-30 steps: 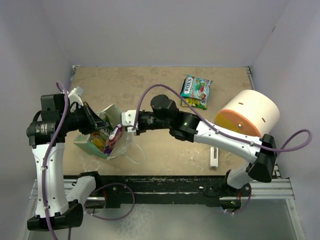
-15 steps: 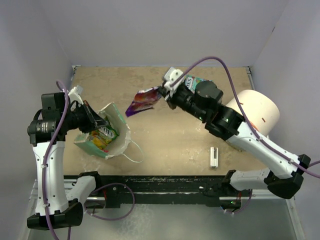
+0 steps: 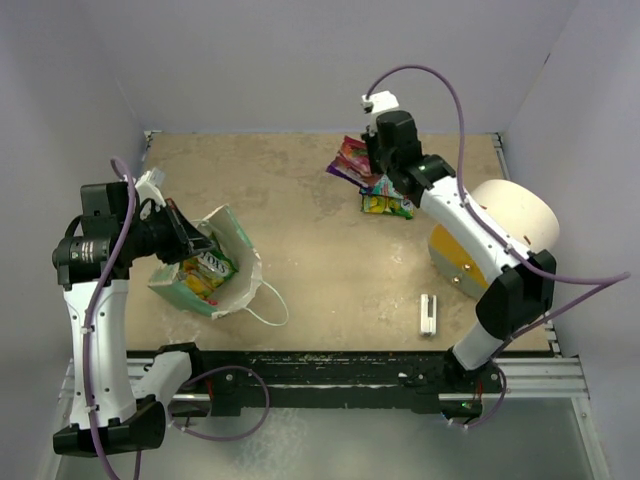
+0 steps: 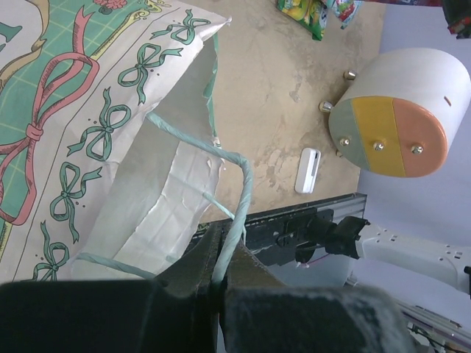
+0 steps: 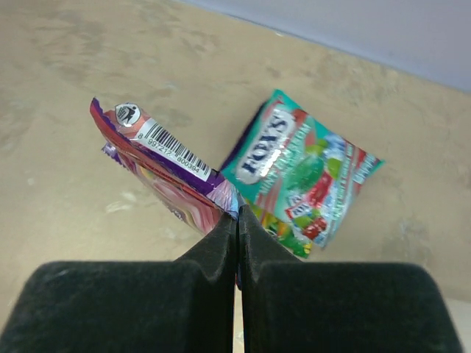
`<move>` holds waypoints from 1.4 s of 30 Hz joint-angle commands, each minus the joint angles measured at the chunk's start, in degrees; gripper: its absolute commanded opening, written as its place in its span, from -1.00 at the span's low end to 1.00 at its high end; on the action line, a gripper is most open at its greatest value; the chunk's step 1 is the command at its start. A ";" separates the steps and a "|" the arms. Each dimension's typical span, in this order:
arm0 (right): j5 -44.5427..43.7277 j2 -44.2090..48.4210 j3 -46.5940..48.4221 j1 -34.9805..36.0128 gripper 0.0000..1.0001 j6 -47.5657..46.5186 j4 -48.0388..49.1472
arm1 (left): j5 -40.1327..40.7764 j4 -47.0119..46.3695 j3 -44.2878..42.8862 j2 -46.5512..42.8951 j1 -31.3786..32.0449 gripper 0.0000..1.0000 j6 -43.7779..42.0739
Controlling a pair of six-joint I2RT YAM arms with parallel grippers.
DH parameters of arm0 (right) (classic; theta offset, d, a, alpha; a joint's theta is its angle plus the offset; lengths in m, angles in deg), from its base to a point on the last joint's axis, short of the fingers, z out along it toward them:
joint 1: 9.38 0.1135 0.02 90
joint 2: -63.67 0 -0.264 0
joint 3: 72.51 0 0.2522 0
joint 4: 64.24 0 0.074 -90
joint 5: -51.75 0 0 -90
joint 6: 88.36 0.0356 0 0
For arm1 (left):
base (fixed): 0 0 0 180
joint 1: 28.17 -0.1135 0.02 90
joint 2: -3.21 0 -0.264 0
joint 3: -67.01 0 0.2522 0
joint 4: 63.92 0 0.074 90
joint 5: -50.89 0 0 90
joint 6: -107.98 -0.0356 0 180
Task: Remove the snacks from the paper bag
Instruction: Place the snack at the center of the board.
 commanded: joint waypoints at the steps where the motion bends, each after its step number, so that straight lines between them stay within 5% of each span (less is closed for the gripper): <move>1: 3.94 0.24 5.89 -6.59 -1.00 9.61 0.28 | 0.08 -0.08 -2.43 0.02 -0.04 -1.00 -0.74; 20: 26.80 -6.26 6.35 -13.83 -1.00 25.77 4.68 | 0.66 -0.10 -2.16 0.83 -0.05 -1.00 -0.96; 27: 32.87 2.84 -8.31 -13.28 -1.00 40.66 9.25 | 0.18 -0.94 -1.22 0.96 -0.06 -1.00 -0.52; 33: 20.70 8.77 -23.66 -13.88 -1.00 43.18 8.23 | -0.93 -2.03 -0.26 1.01 -0.05 -1.00 -0.26; 38: 8.73 9.45 -22.75 -14.40 -0.03 34.36 -7.03 | -2.58 -2.64 -0.25 0.81 -0.05 -1.00 -1.16; 42: 6.90 14.20 -21.75 -14.12 0.16 27.81 -7.59 | -5.53 -5.42 1.54 -1.32 -0.05 -1.00 -2.74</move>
